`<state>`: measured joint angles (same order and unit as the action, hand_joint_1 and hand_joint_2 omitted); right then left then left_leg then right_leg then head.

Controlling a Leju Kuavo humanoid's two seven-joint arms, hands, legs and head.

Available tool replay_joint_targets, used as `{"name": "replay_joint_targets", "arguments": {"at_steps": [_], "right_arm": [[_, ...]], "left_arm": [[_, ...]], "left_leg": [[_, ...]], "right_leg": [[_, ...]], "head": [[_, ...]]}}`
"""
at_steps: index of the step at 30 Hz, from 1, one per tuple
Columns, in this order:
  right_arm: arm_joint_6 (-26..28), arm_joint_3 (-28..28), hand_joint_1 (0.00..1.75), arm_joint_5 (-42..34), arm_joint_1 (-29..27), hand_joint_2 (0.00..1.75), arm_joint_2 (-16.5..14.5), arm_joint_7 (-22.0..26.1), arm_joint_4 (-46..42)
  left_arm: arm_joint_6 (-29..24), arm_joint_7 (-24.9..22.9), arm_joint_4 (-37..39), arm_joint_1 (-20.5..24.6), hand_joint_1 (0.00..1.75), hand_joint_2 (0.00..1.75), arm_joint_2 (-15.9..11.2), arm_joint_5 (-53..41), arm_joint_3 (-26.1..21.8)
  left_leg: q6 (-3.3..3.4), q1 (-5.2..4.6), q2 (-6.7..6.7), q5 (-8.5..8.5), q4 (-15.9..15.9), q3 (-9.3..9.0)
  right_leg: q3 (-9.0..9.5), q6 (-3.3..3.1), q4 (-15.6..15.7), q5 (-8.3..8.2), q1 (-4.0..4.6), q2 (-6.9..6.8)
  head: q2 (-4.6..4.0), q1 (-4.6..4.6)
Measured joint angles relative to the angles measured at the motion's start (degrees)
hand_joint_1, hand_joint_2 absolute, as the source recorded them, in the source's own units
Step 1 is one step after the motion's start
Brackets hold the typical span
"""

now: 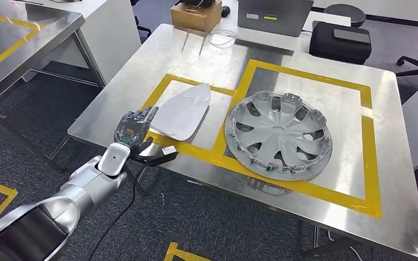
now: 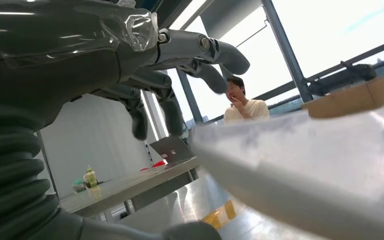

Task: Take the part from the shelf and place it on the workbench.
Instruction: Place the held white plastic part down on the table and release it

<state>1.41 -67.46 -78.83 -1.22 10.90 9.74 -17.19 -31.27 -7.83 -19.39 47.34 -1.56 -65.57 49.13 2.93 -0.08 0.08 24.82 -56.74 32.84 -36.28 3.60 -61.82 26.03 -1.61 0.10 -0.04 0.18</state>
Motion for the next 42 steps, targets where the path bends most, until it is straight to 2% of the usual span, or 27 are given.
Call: {"name": "replay_joint_targets", "arguments": {"at_steps": [1, 2, 5, 6, 8, 10, 11, 12, 13, 15, 16, 17, 20, 22, 24, 25, 26, 27, 28, 30, 32, 35, 37, 38, 40, 41, 42], "right_arm": [[0.0, -0.2, 0.0, -0.1, 0.0, 0.0, 0.1, 0.0, 0.0], [0.0, -0.4, 0.0, -0.2, 0.1, 0.0, 0.1, -0.1, 0.0], [0.0, -1.1, 0.0, -0.5, 0.0, 0.0, 0.2, -0.2, -0.1], [0.0, -1.2, 0.0, -0.6, 0.0, 0.0, 0.3, -0.2, -0.1], [0.0, -1.5, 0.0, -0.7, 0.1, 0.0, 0.4, -0.2, -0.1], [0.0, -1.7, 0.0, -0.7, 0.1, 0.0, 0.5, -0.2, -0.1], [0.0, -1.8, 0.0, -0.7, 0.0, 0.0, 0.5, -0.2, -0.1], [0.0, -1.9, 0.0, -0.7, 0.0, 0.0, 0.5, -0.2, -0.1], [0.0, -1.9, 0.0, -0.7, 0.0, 0.0, 0.5, -0.2, -0.1], [0.0, -1.9, 0.0, -0.7, 0.1, 0.0, 0.5, -0.2, -0.2], [0.0, -2.0, 0.0, -0.8, 0.2, 0.0, 0.5, -0.2, -0.4], [0.0, -2.1, 0.0, -0.8, 0.2, 0.0, 0.5, -0.2, -0.5], [0.0, -2.7, 0.0, -1.1, 0.4, 0.0, 0.4, -0.1, -0.6], [0.0, -3.3, 0.0, -1.6, 0.5, 0.0, 0.3, 0.2, -0.6], [-0.1, -3.9, 0.0, -2.3, 0.6, 0.0, 0.2, 0.6, -0.6], [-0.1, -4.1, 0.0, -2.6, 0.7, 0.0, 0.2, 0.8, -0.5], [-0.2, -4.3, 0.0, -3.0, 0.7, 0.0, 0.1, 1.0, -0.5], [-0.3, -4.6, 0.0, -3.4, 0.6, 0.0, 0.0, 1.4, -0.5], [-0.3, -4.7, 0.0, -3.7, 0.5, 0.0, 0.0, 1.7, -0.5], [-0.5, -5.0, 0.0, -4.2, 0.2, 0.0, -0.1, 2.5, -0.5], [-0.8, -5.4, 0.0, -4.6, 0.0, 0.0, -0.2, 3.1, -0.6], [-0.9, -6.2, 0.0, -4.9, -0.4, 0.0, -0.4, 3.6, -1.2], [-1.0, -6.7, 0.0, -4.9, -0.6, 0.0, -0.5, 3.7, -1.6], [-1.0, -7.0, 0.0, -4.8, -0.7, 0.0, -0.5, 3.7, -1.9], [-0.9, -7.6, 0.0, -4.5, -0.6, 0.0, -0.5, 3.6, -2.4], [-0.9, -7.9, 0.0, -4.4, -0.6, 0.0, -0.5, 3.5, -2.6], [-0.9, -8.2, 0.0, -4.3, -0.6, 0.0, -0.5, 3.3, -2.9]], "left_arm": [[-0.6, 0.4, 0.0, 0.0, 0.0, 0.0, 0.0, 0.6, -0.6], [-1.3, 0.8, 0.0, -0.1, 0.0, 0.0, 0.0, 1.1, -1.1], [-2.7, 2.0, 0.0, -0.6, 0.0, 0.0, 0.0, 2.8, -2.8], [-3.0, 2.3, 0.0, -0.7, 0.0, 0.0, 0.0, 3.2, -3.3], [-3.3, 2.7, 0.0, -0.8, 0.0, 0.0, -0.1, 3.6, -4.1], [-3.5, 2.8, 0.0, -1.2, 0.0, 0.0, -0.1, 3.8, -4.6], [-3.5, 2.8, 0.0, -1.5, 0.0, 0.0, -0.2, 3.8, -4.8], [-3.5, 2.8, 0.0, -1.7, 0.0, 0.0, -0.2, 3.8, -5.0], [-3.5, 2.8, 0.0, -1.9, 0.0, 0.0, -0.2, 3.8, -5.1], [-3.8, 3.2, 0.0, -1.8, 0.0, 0.0, -0.2, 4.3, -5.5], [-4.1, 3.6, 0.0, -1.7, 0.0, 0.0, -0.2, 5.0, -5.9], [-4.5, 4.3, 0.0, -1.7, 0.0, 0.0, -0.2, 5.9, -6.3], [-5.4, 9.9, -0.6, -2.2, 0.0, 0.0, 0.1, 13.4, -8.8], [-4.4, 18.8, -2.8, -3.5, 0.0, 0.0, 1.2, 25.6, -12.9], [-0.6, 27.4, -7.6, -6.6, 0.0, 0.0, 2.9, 40.1, -17.6], [1.9, 29.9, -10.9, -8.6, 0.0, 0.0, 3.6, 46.1, -19.3], [4.4, 31.1, -15.5, -11.5, 0.0, 0.0, 4.0, 52.0, -20.2], [6.5, 31.8, -20.8, -14.7, 0.0, 0.0, 4.3, 57.4, -20.6], [8.0, 32.2, -26.4, -17.8, 0.0, 0.0, 4.4, 62.1, -20.7], [9.9, 33.1, -37.7, -23.3, 0.0, 0.0, 4.0, 69.8, -20.0], [11.8, 34.6, -48.0, -27.5, 0.0, 0.0, 2.5, 75.0, -19.0], [14.7, 36.9, -60.7, -33.4, 0.0, 0.0, -0.8, 80.7, -17.7], [16.0, 38.3, -66.6, -36.4, 0.0, 0.0, -2.9, 82.6, -17.4], [16.6, 39.0, -69.0, -37.6, 0.0, 0.0, -3.8, 83.1, -17.3], [17.7, 40.2, -72.5, -39.7, 0.0, 0.0, -5.5, 83.9, -17.1], [18.2, 40.7, -73.9, -40.8, 0.0, 0.0, -6.3, 84.0, -17.1], [18.8, 41.2, -75.2, -41.9, 0.0, 0.0, -7.1, 84.2, -17.0]], "left_leg": [[-0.3, -0.1, -0.05, 0.2, -0.4, 0.17], [-0.59, -0.2, -0.09, 0.34, -0.6, 0.33], [-1.26, -0.04, -0.12, 0.61, -1.0, 0.66], [-1.56, 0.1, -0.13, 1.31, -1.9, 1.08], [-2.2, 0.36, -0.14, 4.36, -7.1, 3.46], [-2.61, 0.52, -0.13, 7.74, -14.9, 7.0], [-2.64, 0.56, -0.13, 8.3, -17.3, 8.16], [-2.53, 0.59, -0.13, 7.87, -17.7, 8.41], [-2.26, 0.58, -0.13, 6.33, -15.6, 7.43], [-1.27, 0.37, -0.19, 2.63, -7.5, 3.43], [-0.8, 0.15, -0.18, 1.47, -4.0, 1.7], [-0.46, -0.11, -0.16, 1.08, -2.1, 0.74], [-0.07, -0.43, -0.07, 0.9, -0.8, 0.26], [0.39, -0.16, 0.03, 0.17, 0.3, -0.3], [0.72, -0.08, 0.09, -0.28, 0.9, -0.54], [0.77, -0.13, 0.1, -0.3, 0.8, -0.48], [0.76, -0.17, 0.13, -0.27, 0.8, -0.46], [0.72, -0.19, 0.17, -0.21, 0.8, -0.45], [0.61, -0.17, 0.19, -0.11, 0.7, -0.45], [0.16, -0.07, 0.2, 0.29, 0.2, -0.38], [-0.46, -0.31, 0.2, 0.79, -0.7, -0.04], [-0.98, -0.31, 0.18, 1.1, -1.4, 0.27], [-1.51, 0.02, 0.11, 2.81, -3.0, 0.77], [-1.86, 0.16, 0.07, 4.65, -5.2, 1.55], [-2.4, 0.31, 0.03, 9.12, -12.3, 4.06], [-2.52, 0.36, 0.03, 10.74, -15.6, 5.15], [-2.48, 0.39, 0.03, 11.39, -17.2, 5.38]], "right_leg": [[1.48, -0.14, 2.8, -0.79, -0.02, -0.04], [2.18, -0.52, 4.2, -1.03, 0.06, -0.04], [2.18, -1.8, 4.3, -1.13, 0.15, 0.11], [2.22, -2.14, 4.3, -1.19, 0.03, 0.11], [2.26, -2.7, 4.4, -1.24, -0.13, 0.12], [2.24, -2.92, 4.4, -1.21, 0.02, 0.13], [2.24, -2.93, 4.4, -1.2, 0.12, 0.15], [2.26, -2.93, 4.4, -1.2, 0.21, 0.19], [2.31, -2.93, 4.4, -1.2, 0.33, 0.24], [2.44, -2.9, 4.4, -1.21, 0.53, 0.31], [2.41, -2.84, 4.4, -1.24, 0.67, 0.33], [2.31, -2.74, 4.4, -1.29, 0.69, 0.33], [2.08, -2.2, 4.5, -1.48, 0.7, 0.29], [1.18, -2.02, 2.8, -0.43, 0.76, 0.22], [-1.68, -2.25, -3.3, 2.41, 0.66, 0.16], [-3.4, -2.32, -7.1, 3.87, 0.6, 0.16], [-4.79, -2.14, -10.0, 4.76, 0.52, 0.15], [-5.31, -1.75, -11.1, 4.84, 0.4, 0.13], [-4.69, -1.18, -9.8, 4.06, 0.25, 0.11], [-1.1, -0.03, -2.5, 1.39, -0.16, -0.02], [1.86, -0.13, 3.0, -0.22, -0.28, 0.06], [2.32, -1.05, 3.6, -0.52, -0.14, 0.31], [2.22, -1.55, 3.7, -0.75, -0.27, 0.29], [2.11, -1.88, 3.8, -0.9, -0.36, 0.25], [1.67, -2.51, 3.7, -1.23, -0.17, 0.18], [1.37, -2.77, 3.7, -1.43, -0.06, 0.16], [1.04, -2.99, 3.7, -1.68, 0.08, 0.15]], "head": [[0.0, -0.03], [0.0, -0.05], [0.0, -0.08], [0.0, -0.11], [0.0, -0.13], [0.0, -0.12], [0.0, -0.14], [0.0, -0.14], [0.0, -0.15], [0.0, -0.09], [0.0, -0.05], [0.0, -0.05], [0.0, -0.12], [0.0, -0.05], [0.0, 0.04], [0.0, 0.09], [0.0, 0.1], [0.0, 0.11], [0.0, 0.12], [0.0, 0.16], [0.0, 0.15], [0.0, -0.02], [0.0, -0.07], [0.0, -0.09], [0.0, -0.15], [0.0, -0.15], [0.0, -0.16]]}}
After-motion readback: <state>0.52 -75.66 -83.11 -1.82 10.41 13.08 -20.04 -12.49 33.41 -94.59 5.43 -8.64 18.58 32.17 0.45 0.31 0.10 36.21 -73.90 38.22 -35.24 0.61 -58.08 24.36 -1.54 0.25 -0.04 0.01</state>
